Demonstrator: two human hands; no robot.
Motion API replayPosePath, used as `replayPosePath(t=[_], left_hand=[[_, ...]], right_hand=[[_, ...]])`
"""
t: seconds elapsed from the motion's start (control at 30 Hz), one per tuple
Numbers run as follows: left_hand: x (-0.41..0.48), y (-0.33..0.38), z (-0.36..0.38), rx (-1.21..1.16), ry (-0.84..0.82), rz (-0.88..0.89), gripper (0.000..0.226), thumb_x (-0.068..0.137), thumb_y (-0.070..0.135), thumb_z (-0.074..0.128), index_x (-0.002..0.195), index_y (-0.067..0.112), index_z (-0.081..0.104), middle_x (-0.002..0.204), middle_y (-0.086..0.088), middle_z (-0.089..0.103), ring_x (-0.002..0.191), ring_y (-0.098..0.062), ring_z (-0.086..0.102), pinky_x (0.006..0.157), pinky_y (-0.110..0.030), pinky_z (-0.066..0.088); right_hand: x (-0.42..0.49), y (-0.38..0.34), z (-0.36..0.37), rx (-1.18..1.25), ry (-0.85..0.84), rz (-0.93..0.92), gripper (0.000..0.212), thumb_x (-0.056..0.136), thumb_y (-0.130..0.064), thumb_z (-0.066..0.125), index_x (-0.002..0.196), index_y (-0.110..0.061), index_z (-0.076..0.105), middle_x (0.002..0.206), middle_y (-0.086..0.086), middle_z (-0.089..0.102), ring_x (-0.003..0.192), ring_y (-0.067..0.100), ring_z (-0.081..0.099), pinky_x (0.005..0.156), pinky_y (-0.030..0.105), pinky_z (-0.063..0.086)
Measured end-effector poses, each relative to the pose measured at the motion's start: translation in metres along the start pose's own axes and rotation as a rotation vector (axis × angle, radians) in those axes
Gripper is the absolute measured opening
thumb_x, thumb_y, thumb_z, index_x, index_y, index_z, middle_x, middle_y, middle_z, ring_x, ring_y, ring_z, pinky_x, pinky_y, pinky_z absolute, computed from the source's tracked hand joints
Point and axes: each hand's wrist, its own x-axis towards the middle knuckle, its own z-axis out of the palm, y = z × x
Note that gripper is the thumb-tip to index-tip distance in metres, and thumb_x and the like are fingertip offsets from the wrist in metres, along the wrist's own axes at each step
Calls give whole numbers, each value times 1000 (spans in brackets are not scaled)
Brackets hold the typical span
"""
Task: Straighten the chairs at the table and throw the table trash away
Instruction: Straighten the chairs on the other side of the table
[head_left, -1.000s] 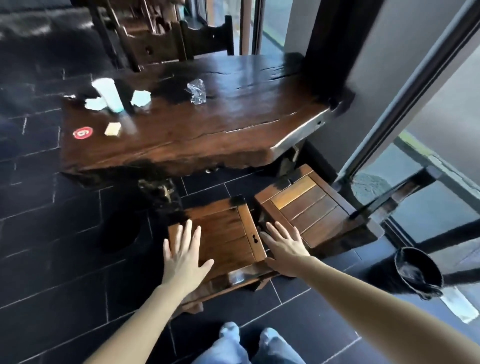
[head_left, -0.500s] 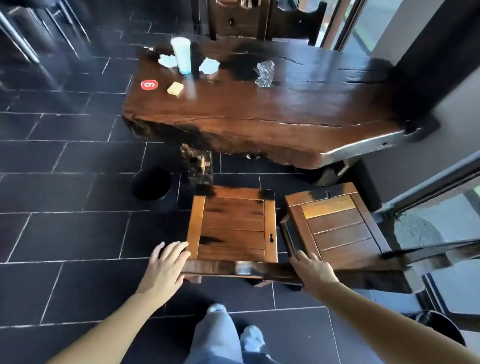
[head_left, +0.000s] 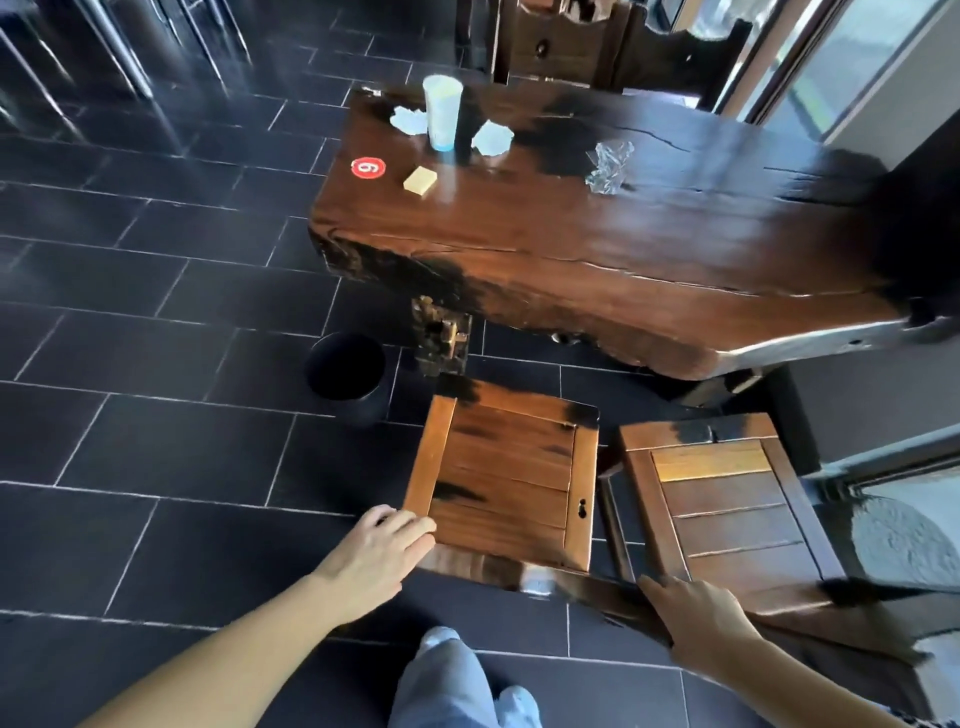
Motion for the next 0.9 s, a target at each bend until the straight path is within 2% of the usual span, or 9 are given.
replayPosePath(t=[0.17,0.33,0.47,0.7,0.8,0.9], left_hand=[[16,-27,-9,55,-54,8,60,47,41,80,98,20,57,98,5,58,81,-15,57,75,-32,47],[43,-54,-19,103,-50,-4,66,45,41,82,100,19,55,90,3,56,74,-18,54,66,-34,46],[64,-67,-23,101,-36,-69,65,42,37,85,99,22,59,89,5,58,75,-17,55,63,-33,44],[77,-75,-19,82,-12,-97,60,40,38,86,94,21,65,85,3,61,75,-19,57,65,-37,47],[77,-75,-17,88,-9,-120,61,44,39,86,97,20,65,88,3,61,78,-20,57,65,-36,47],[78,-70,-18,33,21,-184,51,47,34,87,92,23,66,83,6,60,76,-18,57,64,-35,45]], right_hand=[[12,-4,-15,52,7,41,54,84,-21,58,135,-29,40,120,-4,60,109,23,62,81,35,51],[32,1,-24,137,47,77,50,81,-26,63,129,-30,46,115,-5,60,103,22,62,78,35,53],[49,4,-29,213,89,107,54,81,-21,67,129,-32,45,116,-6,55,107,18,58,79,33,53],[55,2,-30,270,145,186,54,81,-16,66,128,-29,45,123,-3,46,117,21,48,81,37,53],[54,-2,-31,287,141,205,52,81,-14,65,126,-28,45,124,-3,44,119,22,46,80,39,53],[55,-1,-31,311,146,211,50,80,-10,64,124,-27,46,123,-2,44,118,23,46,76,39,51]])
